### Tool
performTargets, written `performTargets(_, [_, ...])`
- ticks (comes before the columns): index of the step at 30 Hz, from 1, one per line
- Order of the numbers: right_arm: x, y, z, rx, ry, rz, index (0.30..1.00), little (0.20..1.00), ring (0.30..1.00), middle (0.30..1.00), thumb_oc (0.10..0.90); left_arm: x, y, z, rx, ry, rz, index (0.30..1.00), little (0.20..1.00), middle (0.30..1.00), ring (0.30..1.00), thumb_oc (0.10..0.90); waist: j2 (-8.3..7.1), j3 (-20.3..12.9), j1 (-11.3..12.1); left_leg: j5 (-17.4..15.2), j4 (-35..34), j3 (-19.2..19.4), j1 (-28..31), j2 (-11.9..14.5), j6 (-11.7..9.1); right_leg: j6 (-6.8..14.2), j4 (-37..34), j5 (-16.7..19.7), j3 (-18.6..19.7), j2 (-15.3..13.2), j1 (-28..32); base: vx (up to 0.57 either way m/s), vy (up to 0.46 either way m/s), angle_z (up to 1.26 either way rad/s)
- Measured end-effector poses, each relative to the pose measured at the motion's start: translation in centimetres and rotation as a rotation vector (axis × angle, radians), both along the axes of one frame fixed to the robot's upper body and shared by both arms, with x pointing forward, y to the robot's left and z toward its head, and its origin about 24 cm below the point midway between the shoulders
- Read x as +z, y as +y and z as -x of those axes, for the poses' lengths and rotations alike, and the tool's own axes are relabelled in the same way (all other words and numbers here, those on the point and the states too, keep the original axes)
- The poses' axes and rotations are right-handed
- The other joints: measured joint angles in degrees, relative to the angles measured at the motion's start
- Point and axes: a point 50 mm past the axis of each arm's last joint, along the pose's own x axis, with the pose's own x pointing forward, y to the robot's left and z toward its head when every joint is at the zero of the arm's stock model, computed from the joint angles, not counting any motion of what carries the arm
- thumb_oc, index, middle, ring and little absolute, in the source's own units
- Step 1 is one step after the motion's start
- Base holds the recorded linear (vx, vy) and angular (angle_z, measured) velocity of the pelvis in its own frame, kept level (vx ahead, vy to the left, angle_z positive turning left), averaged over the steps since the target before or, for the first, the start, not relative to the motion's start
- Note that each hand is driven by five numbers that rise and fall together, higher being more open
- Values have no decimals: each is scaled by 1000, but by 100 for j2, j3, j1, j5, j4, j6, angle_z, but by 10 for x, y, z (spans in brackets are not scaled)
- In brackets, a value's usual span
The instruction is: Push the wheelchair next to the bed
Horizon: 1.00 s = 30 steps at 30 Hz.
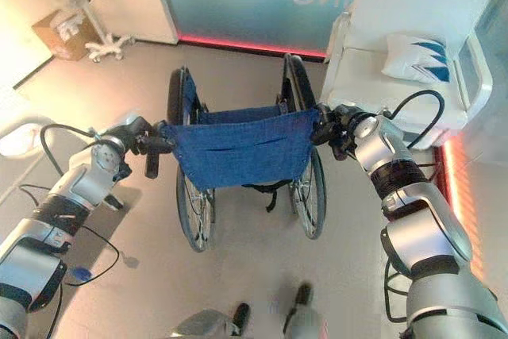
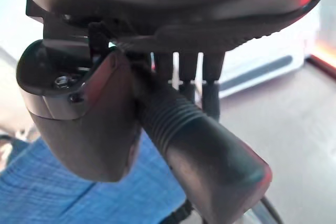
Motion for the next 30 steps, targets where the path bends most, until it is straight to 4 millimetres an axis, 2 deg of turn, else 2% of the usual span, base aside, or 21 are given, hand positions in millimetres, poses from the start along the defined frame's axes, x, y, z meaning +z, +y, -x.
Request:
performTargets(1, [8, -4, 0, -16, -15, -18, 300, 300, 300, 300, 400, 10, -5, -4, -19, -27, -13, 300, 300, 300, 300, 400, -8, 36, -110, -267, 420, -47, -273, 126, 44, 62, 209, 297, -76, 27, -10, 533, -522, 177])
performTargets(3, [23, -8, -1, -28, -47, -10, 300, 300, 300, 300, 400, 20, -8, -7, -28, -52, -5, 300, 300, 300, 300, 400, 29, 143, -137, -340, 380, 202, -311, 482, 89, 8, 688, 322, -273, 104, -111, 341, -264, 109])
performTargets(4, [36, -9, -1, -26, -66, 9, 300, 300, 300, 300, 400, 23, -8, -7, -28, -61, 9, 300, 300, 300, 300, 400, 109, 238, -157, -351, 518, 533, -340, 738, 54, -76, 901, 349, -439, 146, -100, 448, -307, 73])
performTargets(5, [43, -10, -1, -24, -72, 41, 300, 300, 300, 300, 400, 21, -10, -7, -30, -43, 24, 300, 300, 300, 300, 400, 216, 290, -156, -385, 785, 911, -367, 816, 16, -210, 1103, 289, -584, 162, -64, 535, -381, 79])
performTargets(6, [43, -15, 1, -26, -55, 76, 300, 300, 300, 300, 400, 14, -16, -8, -36, -17, 49, 300, 300, 300, 300, 400, 361, 272, -118, -525, 427, 1010, -157, 1038, -57, -442, 1462, 31, -674, 218, 30, 513, -374, 56])
performTargets(7, [43, -16, 1, -26, -48, 80, 300, 300, 300, 300, 400, 12, -17, -7, -39, -13, 48, 300, 300, 300, 300, 400, 373, 262, -123, -530, 330, 1141, -83, 1120, -84, -581, 1474, -38, -708, 245, 90, 316, -280, 63])
performTargets(8, [43, -17, 2, -22, -34, 88, 300, 300, 300, 300, 400, 7, -18, -6, -44, 6, 57, 300, 300, 300, 300, 400, 421, 232, -143, -455, -32, 1297, 143, 1328, -22, -704, 1512, -219, -870, 310, 228, 285, -274, 53])
performTargets(9, [43, -16, 2, -15, -31, 103, 300, 300, 300, 300, 400, 5, -16, -5, -41, 26, 64, 300, 300, 300, 300, 400, 484, 186, -114, -255, -155, 1411, 259, 1481, -89, -769, 1508, -321, -1027, 386, 316, 241, -241, 42])
performTargets(11, [44, -15, 1, -15, -33, 112, 300, 300, 300, 300, 400, 3, -17, -5, -37, 37, 67, 300, 300, 300, 300, 400, 530, 131, -45, 69, -185, 1595, 278, 1476, -280, -869, 1515, -411, -1125, 441, 386, 260, -260, 23])
performTargets(13, [44, -16, 1, -16, -32, 132, 300, 300, 300, 300, 400, 3, -19, -5, -40, 36, 62, 300, 300, 300, 300, 400, 491, 77, -53, 310, -239, 1731, 277, 1537, -523, -919, 1542, -521, -1266, 476, 471, 287, -258, 37])
performTargets(15, [42, -15, 1, -13, -21, 138, 300, 300, 300, 300, 400, 3, -19, -6, -36, 31, 50, 300, 300, 300, 300, 400, 425, -18, -51, 710, -336, 1817, 269, 1599, -569, -1012, 1448, -589, -1471, 475, 626, 278, -245, 36])
performTargets(17, [39, -14, 1, -11, -11, 136, 300, 300, 300, 300, 400, 2, -19, -6, -33, 35, 47, 300, 300, 300, 300, 400, 391, -29, -61, 836, -286, 1894, 274, 1623, -520, -1049, 1322, -609, -1550, 521, 786, 309, -248, 32])
performTargets(18, [32, -15, 2, -15, 5, 136, 300, 300, 300, 300, 400, -3, -21, -7, -32, 46, 35, 300, 300, 300, 300, 400, 373, -26, -77, 977, -90, 1897, 249, 1638, -702, -1078, 1129, -626, -1684, 616, 1046, 417, -244, 32])
performTargets(19, [23, -13, 1, -14, 32, 128, 300, 300, 300, 300, 400, -9, -21, -5, -28, 61, 24, 300, 300, 300, 300, 400, 291, -14, -34, 967, 245, 1859, 171, 1618, -682, -1076, 888, -622, -1685, 649, 1315, 324, -163, 25])
performTargets(20, [17, -10, 1, -9, 41, 126, 300, 300, 300, 300, 400, -13, -20, -4, -26, 69, 24, 300, 300, 300, 300, 400, 234, -5, -15, 920, 328, 1839, 131, 1554, -709, -1074, 737, -627, -1674, 684, 1443, 313, -127, 6])
performTargets(21, [11, -11, 2, -13, 55, 132, 300, 300, 300, 300, 400, -21, -19, 0, -24, 88, 23, 300, 300, 300, 300, 400, 195, -3, -4, 872, 170, 1787, 78, 1278, -776, -1050, 348, -510, -1681, 756, 1762, 203, -68, -5])
performTargets(24, [-4, -8, 3, -4, 87, 152, 300, 300, 300, 300, 400, -31, -20, 6, -25, 112, 29, 300, 300, 300, 300, 400, 261, -70, 183, 909, 47, 2045, -537, 803, -764, -1112, -109, -559, -1665, 926, 2188, 388, -73, -19])
performTargets(25, [-8, -10, 5, -9, 97, 152, 300, 300, 300, 300, 400, -33, -22, 7, -29, 116, 30, 300, 300, 300, 300, 400, 288, -83, 311, 922, -248, 2100, -800, 732, -779, -1102, -265, -552, -1659, 1020, 2354, 607, -23, -57])
performTargets(26, [-12, -12, 6, -14, 109, 154, 300, 300, 300, 300, 400, -36, -21, 11, -30, 122, 36, 300, 300, 300, 300, 400, 378, -135, 491, 977, -430, 2126, -1029, 756, -731, -1073, -367, -537, -1650, 1154, 2466, 517, 22, -69])
performTargets(29, [-25, -6, 7, 8, 150, 157, 300, 300, 300, 300, 400, -48, -12, 22, -13, 166, 44, 300, 300, 300, 300, 400, 629, -276, 860, 1141, -764, 2221, -1466, 833, -893, -960, -528, -666, -1658, 1339, 2917, 459, 63, -96])
performTargets(30, [-31, 2, 6, 32, 167, 159, 300, 300, 300, 300, 400, -52, -5, 28, 0, 195, 37, 300, 300, 300, 300, 400, 710, -337, 1013, 1137, -768, 2450, -1493, 842, -884, -835, -600, -728, -1663, 1365, 3152, 414, 91, -77])
